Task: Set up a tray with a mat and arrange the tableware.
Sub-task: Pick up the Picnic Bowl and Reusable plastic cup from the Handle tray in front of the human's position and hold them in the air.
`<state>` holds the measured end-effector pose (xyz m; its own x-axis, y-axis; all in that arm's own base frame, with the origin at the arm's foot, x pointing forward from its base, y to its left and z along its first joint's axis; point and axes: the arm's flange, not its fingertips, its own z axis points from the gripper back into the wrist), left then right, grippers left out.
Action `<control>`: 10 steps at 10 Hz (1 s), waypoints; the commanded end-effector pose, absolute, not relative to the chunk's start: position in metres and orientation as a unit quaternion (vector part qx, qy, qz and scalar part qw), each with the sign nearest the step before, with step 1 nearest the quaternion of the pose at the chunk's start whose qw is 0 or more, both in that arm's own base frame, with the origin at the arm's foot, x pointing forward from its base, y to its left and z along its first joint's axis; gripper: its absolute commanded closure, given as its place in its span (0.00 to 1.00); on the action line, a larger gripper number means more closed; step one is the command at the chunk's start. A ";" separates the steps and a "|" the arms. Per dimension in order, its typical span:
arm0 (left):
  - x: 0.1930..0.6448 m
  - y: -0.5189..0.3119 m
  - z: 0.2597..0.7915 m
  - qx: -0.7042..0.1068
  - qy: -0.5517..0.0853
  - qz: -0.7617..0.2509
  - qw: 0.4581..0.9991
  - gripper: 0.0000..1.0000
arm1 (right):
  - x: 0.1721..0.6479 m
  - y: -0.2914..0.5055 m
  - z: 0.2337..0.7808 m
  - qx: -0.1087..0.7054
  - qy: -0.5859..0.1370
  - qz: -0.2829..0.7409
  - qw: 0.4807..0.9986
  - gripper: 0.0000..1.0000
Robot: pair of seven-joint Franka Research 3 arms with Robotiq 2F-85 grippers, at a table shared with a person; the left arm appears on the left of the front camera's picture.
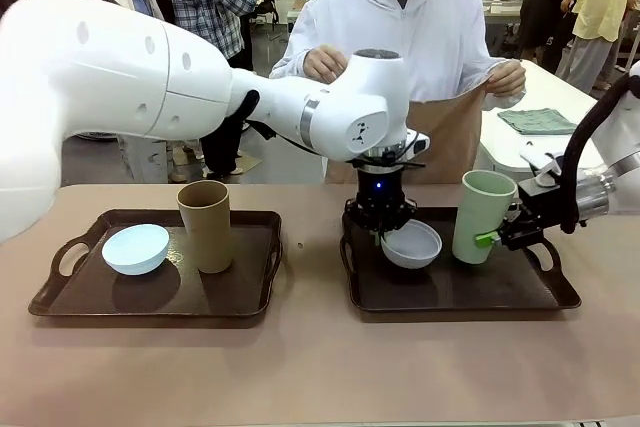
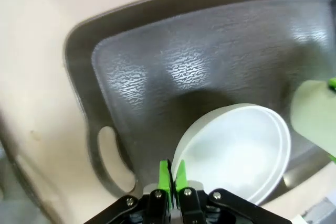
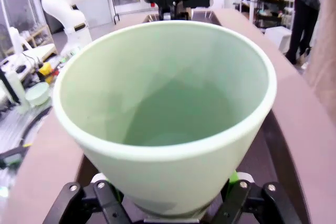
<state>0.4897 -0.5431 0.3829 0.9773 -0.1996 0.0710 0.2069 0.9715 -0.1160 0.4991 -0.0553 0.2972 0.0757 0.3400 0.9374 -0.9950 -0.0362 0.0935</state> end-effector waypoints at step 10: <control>0.433 -0.472 0.601 -0.076 -0.115 -0.083 0.987 1.00 | 0.438 -0.044 0.515 0.391 -0.374 0.589 0.600 1.00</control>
<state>0.4297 -0.4711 0.6025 0.9659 -0.1361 0.2201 0.1670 0.9775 -0.1287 0.4400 -0.0468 0.5117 0.0399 0.4251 0.9043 -0.9992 0.0172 0.0360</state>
